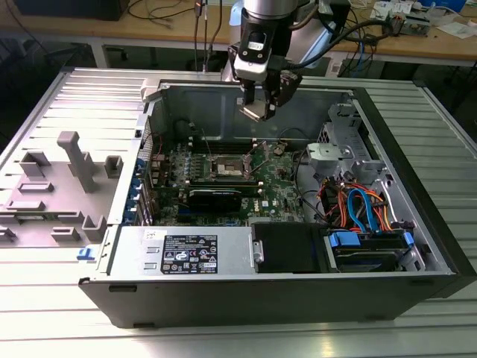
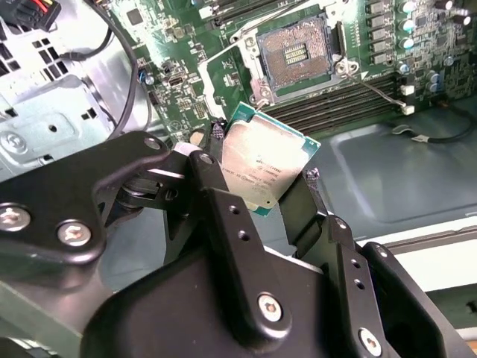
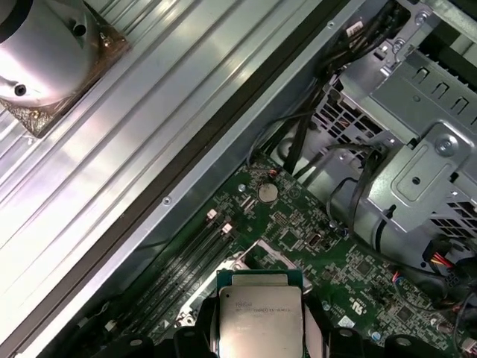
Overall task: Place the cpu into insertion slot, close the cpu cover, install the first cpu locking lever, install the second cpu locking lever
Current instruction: 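Place the cpu into insertion slot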
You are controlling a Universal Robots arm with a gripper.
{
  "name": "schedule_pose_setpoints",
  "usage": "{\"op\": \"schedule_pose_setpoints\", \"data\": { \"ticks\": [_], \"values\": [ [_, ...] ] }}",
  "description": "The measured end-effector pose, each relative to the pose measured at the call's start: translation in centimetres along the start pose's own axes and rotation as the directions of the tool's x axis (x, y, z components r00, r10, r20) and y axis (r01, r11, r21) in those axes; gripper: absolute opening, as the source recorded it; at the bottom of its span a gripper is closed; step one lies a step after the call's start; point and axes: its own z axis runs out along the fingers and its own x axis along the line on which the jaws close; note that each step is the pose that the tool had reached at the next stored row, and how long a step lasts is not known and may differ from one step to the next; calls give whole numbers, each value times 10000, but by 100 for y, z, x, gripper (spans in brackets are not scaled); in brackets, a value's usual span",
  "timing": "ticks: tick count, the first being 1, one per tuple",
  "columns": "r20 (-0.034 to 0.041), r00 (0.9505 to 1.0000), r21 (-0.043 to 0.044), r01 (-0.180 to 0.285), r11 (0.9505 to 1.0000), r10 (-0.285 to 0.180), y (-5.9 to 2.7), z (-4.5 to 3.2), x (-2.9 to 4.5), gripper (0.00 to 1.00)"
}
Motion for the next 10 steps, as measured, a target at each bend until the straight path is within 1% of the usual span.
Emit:
{"op": "schedule_pose_setpoints", "data": {
  "ticks": [10],
  "values": [
    [1,10000,0,-29,10000,29,-2,3,-2,55]
  ]
}}
